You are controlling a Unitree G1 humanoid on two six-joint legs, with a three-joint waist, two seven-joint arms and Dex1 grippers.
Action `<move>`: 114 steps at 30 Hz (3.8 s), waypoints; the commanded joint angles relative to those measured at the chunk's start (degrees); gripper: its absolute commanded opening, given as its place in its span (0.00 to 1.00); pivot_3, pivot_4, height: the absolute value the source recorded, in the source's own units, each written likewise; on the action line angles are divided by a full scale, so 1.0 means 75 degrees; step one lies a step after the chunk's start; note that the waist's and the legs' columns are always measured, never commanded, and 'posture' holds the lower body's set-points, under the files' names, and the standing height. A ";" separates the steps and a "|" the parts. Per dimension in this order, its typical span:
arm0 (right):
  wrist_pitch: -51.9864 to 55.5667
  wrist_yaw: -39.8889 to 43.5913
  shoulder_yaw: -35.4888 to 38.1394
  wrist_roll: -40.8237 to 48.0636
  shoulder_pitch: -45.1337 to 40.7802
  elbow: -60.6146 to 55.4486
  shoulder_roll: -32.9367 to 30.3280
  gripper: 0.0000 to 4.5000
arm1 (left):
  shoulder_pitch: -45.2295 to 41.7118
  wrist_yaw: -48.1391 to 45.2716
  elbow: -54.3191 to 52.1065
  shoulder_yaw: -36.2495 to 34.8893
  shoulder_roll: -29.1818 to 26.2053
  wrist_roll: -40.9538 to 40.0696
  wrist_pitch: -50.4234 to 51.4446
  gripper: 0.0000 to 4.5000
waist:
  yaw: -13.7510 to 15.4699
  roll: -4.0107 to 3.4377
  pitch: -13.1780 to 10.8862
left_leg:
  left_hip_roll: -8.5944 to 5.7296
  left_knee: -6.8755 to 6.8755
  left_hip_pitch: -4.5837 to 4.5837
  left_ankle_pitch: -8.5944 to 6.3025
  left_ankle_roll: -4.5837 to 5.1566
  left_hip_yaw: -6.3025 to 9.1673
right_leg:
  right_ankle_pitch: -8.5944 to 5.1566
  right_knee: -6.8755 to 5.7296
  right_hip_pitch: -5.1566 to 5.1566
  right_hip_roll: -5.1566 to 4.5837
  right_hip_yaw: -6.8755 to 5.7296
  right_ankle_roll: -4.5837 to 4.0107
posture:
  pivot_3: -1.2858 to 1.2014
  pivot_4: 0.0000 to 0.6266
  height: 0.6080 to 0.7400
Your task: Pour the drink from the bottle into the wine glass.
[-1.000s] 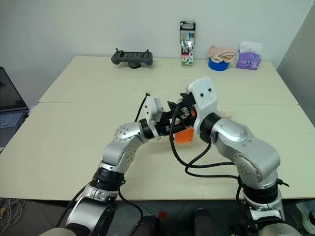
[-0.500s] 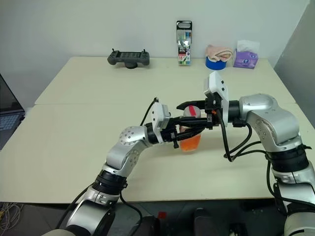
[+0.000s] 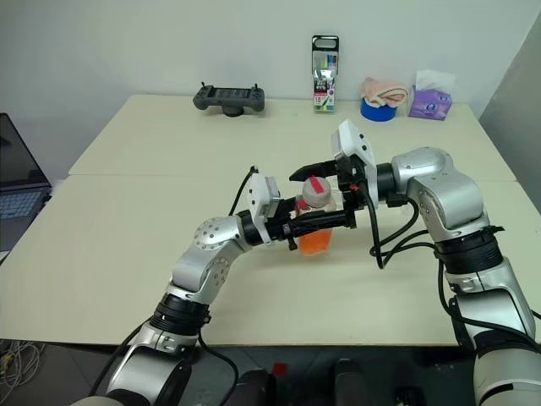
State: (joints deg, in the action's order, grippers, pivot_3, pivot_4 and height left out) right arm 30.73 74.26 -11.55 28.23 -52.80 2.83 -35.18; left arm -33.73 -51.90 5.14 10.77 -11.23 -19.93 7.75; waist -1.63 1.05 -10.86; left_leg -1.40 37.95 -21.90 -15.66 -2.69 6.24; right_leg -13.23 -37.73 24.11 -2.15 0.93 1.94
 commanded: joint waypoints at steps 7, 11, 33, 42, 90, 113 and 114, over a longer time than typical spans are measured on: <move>0.0312 -0.1793 0.1365 0.0096 0.0731 -0.1298 -0.0137 1.00 | -0.0234 -0.0073 -0.0032 -0.0177 0.0031 -0.0047 -0.0224 0.38 | 0.0011 0.0000 0.0000 | 0.0000 0.0002 0.0001 0.0000 0.0000 -0.0002 | 0.0000 -0.0004 0.0000 0.0001 0.0002 0.0000 | 0.52 0.24 1.00; 0.0920 -0.2660 0.1755 0.0390 0.1466 -0.2435 -0.0067 1.00 | -0.0405 -0.0154 0.0368 -0.0278 0.0004 -0.0032 -0.0385 0.38 | 0.0020 0.0000 0.0000 | -0.0001 0.0001 0.0001 0.0000 0.0000 -0.0003 | 0.0000 -0.0005 0.0001 0.0002 0.0002 0.0000 | 0.52 0.24 1.00; 0.6067 -0.9870 0.1995 0.0427 0.2749 -0.7427 0.3473 1.00 | -0.0795 -0.0552 0.1246 -0.0361 0.0287 0.0090 -0.0918 0.38 | -0.0005 -0.0003 0.0002 | 0.0005 -0.0001 0.0002 0.0001 0.0000 0.0003 | -0.0001 -0.0021 0.0007 0.0012 0.0003 0.0001 | 0.52 0.24 1.00; 0.6387 -1.0564 0.1897 -0.0097 0.2520 -0.7393 0.4065 0.86 | -0.0711 -0.0576 0.1149 -0.0334 0.0300 0.0085 -0.0861 0.38 | -0.0020 -0.0004 0.0003 | 0.0005 0.0001 0.0005 0.0002 0.0001 0.0002 | -0.0002 -0.0023 0.0006 0.0015 0.0003 0.0002 | 0.52 0.24 1.00; 0.0622 0.0812 0.1397 0.1147 0.0858 -0.1825 -0.2517 0.40 | -0.0700 -0.0350 0.0671 -0.0467 0.0332 -0.0265 -0.0149 0.37 | 0.0003 -0.0003 0.0000 | 0.0002 0.0002 0.0002 0.0000 0.0004 -0.0008 | -0.0002 0.0008 -0.0006 0.0012 0.0004 0.0004 | 0.52 0.24 1.00; 0.1436 0.1845 0.1062 0.2145 0.0014 -0.1501 -0.2288 0.40 | -0.0681 -0.0540 0.0399 -0.0361 0.0184 -0.0391 0.0022 0.37 | 0.0010 -0.0005 -0.0001 | 0.0005 0.0005 0.0005 0.0001 0.0001 -0.0008 | -0.0003 0.0002 -0.0006 0.0013 0.0005 0.0005 | 0.52 0.24 1.00; 0.1599 0.1786 0.1125 0.2232 -0.0018 -0.1512 -0.2244 0.40 | -0.0683 -0.0516 0.0419 -0.0357 0.0181 -0.0389 -0.0019 0.37 | 0.0011 -0.0005 -0.0001 | 0.0004 0.0006 0.0003 0.0001 0.0001 -0.0008 | -0.0001 0.0005 -0.0005 0.0011 0.0006 0.0002 | 0.52 0.24 1.00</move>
State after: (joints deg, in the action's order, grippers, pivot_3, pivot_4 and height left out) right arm 40.30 83.85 -4.72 38.46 -51.30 -4.70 -52.37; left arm -38.32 -60.85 6.86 15.24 -8.86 -22.20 7.98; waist -1.55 1.02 -10.87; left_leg -1.38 37.99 -21.88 -15.65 -2.68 6.17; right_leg -13.24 -37.70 24.07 -2.09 0.98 1.95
